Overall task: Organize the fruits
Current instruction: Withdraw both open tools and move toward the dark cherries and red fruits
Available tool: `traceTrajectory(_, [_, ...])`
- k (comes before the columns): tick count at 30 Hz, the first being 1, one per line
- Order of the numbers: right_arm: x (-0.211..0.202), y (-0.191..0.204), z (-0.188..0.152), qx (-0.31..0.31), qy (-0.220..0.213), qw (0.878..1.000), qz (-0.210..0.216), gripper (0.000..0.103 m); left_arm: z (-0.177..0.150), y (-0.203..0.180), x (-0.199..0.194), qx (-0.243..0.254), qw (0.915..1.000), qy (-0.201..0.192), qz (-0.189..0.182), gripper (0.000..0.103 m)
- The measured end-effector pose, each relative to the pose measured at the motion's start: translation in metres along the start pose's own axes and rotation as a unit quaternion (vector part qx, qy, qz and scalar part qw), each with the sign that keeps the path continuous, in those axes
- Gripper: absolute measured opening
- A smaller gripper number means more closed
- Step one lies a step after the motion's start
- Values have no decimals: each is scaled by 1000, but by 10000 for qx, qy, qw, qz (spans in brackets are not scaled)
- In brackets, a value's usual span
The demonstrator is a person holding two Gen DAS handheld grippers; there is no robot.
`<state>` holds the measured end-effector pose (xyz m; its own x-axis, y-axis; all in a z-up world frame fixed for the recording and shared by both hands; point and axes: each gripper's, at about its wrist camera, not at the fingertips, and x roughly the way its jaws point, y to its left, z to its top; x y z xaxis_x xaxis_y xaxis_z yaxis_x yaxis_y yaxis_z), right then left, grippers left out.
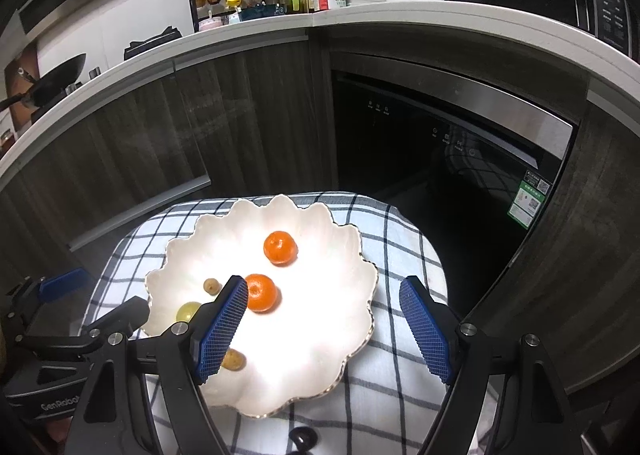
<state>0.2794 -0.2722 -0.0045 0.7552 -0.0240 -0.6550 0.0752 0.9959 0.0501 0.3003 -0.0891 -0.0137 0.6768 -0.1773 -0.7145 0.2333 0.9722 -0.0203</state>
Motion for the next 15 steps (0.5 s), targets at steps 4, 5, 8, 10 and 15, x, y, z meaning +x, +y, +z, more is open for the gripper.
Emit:
traceTrajectory(4, [-8,-1,-6,12,-26,10000,-9,79,-4,-2,-7,4,10000,-31,3,95])
traceTrajectory(5, [-10,-1,-7,14,-29,10000,-11,79,-6,-3,-10,6,10000,-39,3,95])
traceTrajectory(8, [-15,-2,-12,27,-40,10000,-29,79,-11,-5,-15,7,10000,-48,-1,95])
traceTrajectory(10, [-19,-2,-16,19,-43,10000,-44,79,-14,-6,-17,-5,10000,-36,-26,95])
traceTrajectory(15, [-27,-2,-25,-61,-68,9999,-135,79,-26,-7,-21,-18,10000,-19,-35,95])
